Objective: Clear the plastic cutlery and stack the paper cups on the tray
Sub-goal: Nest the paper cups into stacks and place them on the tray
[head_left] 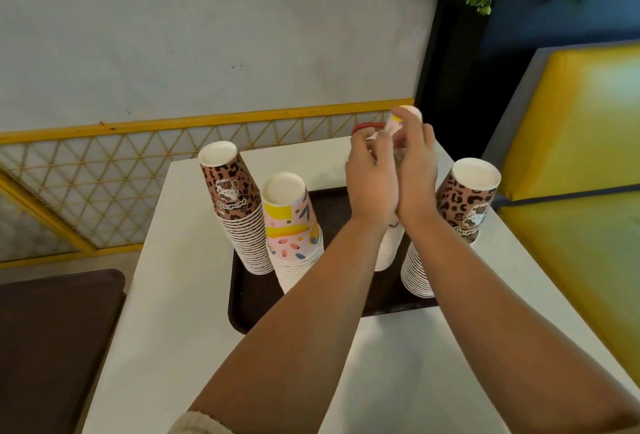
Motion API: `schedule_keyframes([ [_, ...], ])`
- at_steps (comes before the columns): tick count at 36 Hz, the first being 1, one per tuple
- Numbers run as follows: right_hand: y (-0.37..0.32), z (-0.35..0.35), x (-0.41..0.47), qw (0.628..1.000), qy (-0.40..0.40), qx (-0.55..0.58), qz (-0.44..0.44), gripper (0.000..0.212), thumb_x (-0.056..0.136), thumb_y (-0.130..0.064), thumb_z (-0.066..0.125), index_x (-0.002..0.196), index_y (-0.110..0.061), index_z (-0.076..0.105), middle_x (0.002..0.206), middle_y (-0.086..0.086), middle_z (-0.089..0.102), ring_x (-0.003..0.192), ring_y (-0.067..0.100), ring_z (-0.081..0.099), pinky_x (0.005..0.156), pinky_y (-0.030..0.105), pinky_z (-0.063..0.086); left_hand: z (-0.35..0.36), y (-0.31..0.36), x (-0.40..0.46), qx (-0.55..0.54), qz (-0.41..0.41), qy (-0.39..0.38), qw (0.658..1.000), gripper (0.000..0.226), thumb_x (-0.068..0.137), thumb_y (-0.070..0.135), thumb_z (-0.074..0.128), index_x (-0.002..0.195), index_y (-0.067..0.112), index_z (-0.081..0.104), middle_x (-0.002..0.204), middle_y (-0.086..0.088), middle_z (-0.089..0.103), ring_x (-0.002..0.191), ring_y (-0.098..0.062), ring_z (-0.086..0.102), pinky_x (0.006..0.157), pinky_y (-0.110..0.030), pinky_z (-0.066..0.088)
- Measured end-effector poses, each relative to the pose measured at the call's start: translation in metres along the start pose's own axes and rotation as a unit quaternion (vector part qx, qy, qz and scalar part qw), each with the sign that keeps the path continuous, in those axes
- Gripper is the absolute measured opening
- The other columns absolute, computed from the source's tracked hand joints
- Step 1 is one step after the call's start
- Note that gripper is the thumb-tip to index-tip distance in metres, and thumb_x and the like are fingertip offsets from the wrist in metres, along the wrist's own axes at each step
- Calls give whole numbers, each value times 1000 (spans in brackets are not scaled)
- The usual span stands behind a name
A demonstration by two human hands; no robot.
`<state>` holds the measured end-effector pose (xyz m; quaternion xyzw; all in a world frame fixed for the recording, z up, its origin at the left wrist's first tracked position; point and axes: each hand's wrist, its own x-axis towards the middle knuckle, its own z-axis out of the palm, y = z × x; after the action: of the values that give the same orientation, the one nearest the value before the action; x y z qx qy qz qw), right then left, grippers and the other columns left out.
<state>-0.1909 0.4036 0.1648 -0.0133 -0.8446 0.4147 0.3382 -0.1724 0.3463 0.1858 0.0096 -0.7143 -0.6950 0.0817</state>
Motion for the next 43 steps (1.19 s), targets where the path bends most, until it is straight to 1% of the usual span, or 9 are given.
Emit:
schedule_keyframes([
  [6, 7, 5, -3, 995, 41, 87, 42, 47, 87, -12, 61, 131, -15, 45, 98, 1, 50, 80, 4, 50, 70, 9, 43, 7, -6, 7, -34, -47, 25, 998, 41, 100, 28, 33, 137, 14, 38, 130, -8, 47, 109, -16, 47, 87, -26, 36],
  [11, 11, 9, -1, 988, 79, 128, 31, 54, 83, -10, 65, 131, -10, 42, 81, -14, 48, 71, -1, 53, 68, 6, 42, 9, -9, 15, -33, -79, 16, 996, 37, 100, 28, 27, 123, 12, 50, 128, -7, 53, 119, -25, 47, 102, -36, 37],
  [20, 8, -1, -3, 978, 92, 184, -27, 46, 87, -8, 57, 129, -10, 39, 90, -3, 52, 82, 5, 60, 75, 22, 53, 7, -5, 32, -28, -164, -79, 983, 78, 68, 67, 48, 128, 16, 52, 112, -9, 67, 100, -23, 65, 88, -42, 52],
  [23, 7, -4, -3, 977, 82, 193, -38, 44, 88, -6, 54, 128, -15, 37, 93, -5, 51, 83, 14, 63, 75, 26, 55, 7, 0, 36, -23, -160, -90, 983, 75, 67, 63, 59, 122, 12, 58, 108, -8, 70, 96, -20, 68, 87, -37, 54],
  [27, 8, -6, -4, 977, 71, 197, -47, 41, 88, -8, 48, 127, -14, 36, 96, -6, 50, 85, 19, 63, 78, 32, 56, 4, 4, 41, -30, -175, -80, 981, 103, 46, 65, 72, 130, 8, 50, 109, -8, 69, 92, -20, 69, 86, -39, 55],
  [31, 6, -8, -6, 979, 48, 192, -51, 42, 86, -15, 44, 126, -22, 34, 92, 11, 54, 77, 27, 61, 72, 37, 55, 3, 12, 47, -21, -172, -81, 982, 63, 75, 43, 74, 121, 11, 45, 85, 3, 60, 74, -9, 61, 70, -24, 50],
  [35, 5, -10, -6, 982, 20, 184, -46, 44, 86, -14, 43, 126, -26, 32, 87, 19, 55, 75, 27, 60, 71, 29, 53, 3, 15, 48, -23, -169, -80, 982, 35, 78, 34, 73, 97, 10, 57, 75, 1, 62, 70, -13, 63, 71, -30, 52],
  [39, 0, -13, -5, 985, -7, 161, -65, 50, 84, -2, 48, 132, -11, 35, 108, 15, 54, 86, 23, 59, 79, 26, 52, 3, 18, 46, -60, -131, -71, 987, 32, 78, 29, 74, 96, 4, 66, 80, -5, 67, 75, -19, 67, 77, -34, 56],
  [43, -6, -19, -9, 988, 7, 126, -85, 55, 78, 4, 56, 130, -1, 40, 112, 8, 43, 94, 0, 50, 81, 6, 41, 2, 17, 45, -48, -56, -39, 997, 28, 72, 29, 76, 87, 8, 65, 79, -2, 68, 73, -18, 67, 72, -36, 56],
])
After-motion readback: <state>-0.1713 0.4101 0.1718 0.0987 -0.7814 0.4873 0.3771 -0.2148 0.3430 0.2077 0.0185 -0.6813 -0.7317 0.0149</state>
